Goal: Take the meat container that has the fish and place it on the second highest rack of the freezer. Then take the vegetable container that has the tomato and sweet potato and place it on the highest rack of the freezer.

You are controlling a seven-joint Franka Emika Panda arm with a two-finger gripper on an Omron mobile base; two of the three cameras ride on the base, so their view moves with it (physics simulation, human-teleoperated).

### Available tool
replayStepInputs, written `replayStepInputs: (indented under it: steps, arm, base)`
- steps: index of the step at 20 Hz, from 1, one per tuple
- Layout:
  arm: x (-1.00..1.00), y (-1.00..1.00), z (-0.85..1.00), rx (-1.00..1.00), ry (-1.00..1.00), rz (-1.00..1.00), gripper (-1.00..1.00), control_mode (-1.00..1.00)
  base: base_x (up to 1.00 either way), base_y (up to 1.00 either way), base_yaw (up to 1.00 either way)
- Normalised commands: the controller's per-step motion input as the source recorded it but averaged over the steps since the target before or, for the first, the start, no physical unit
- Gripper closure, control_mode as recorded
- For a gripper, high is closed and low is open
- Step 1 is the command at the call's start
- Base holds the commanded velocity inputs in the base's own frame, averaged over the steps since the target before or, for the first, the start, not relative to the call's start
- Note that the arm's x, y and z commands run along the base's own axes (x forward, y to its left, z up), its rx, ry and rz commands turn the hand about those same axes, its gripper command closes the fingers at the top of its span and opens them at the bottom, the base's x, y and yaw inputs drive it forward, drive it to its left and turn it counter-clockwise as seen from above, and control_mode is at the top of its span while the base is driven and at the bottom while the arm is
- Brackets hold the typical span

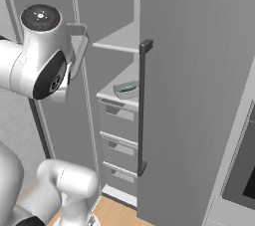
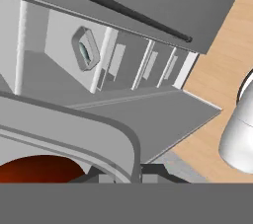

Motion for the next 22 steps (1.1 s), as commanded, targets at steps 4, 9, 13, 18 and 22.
replayStepInputs:
  steps: [4, 9, 13, 18, 22]
  arm:
    - [0.48, 0.04, -0.21, 0.01, 0.0, 0.0, 1.0, -1.0]
    - [0.8, 0.02, -0.12, -0.11, 0.0, -0.09, 1.0, -1.0]
    - [0.79, 0.0, 0.0, -0.01, 0.0, -0.1, 1.0, -1.0]
    - [0.95, 0.0, 0.0, 0.04, 0.06, -0.03, 1.0, -1.0]
    - [0.82, -0.01, 0.0, 0.16, 0.13, 0.0, 1.0, -1.0]
  base:
    - [0.0, 0.0, 0.0]
    - [0.0, 0.0, 0.0]
    - [0.0, 0.0, 0.0]
    - [0.0, 0.0, 0.0]
    - [0.0, 0.0, 0.0]
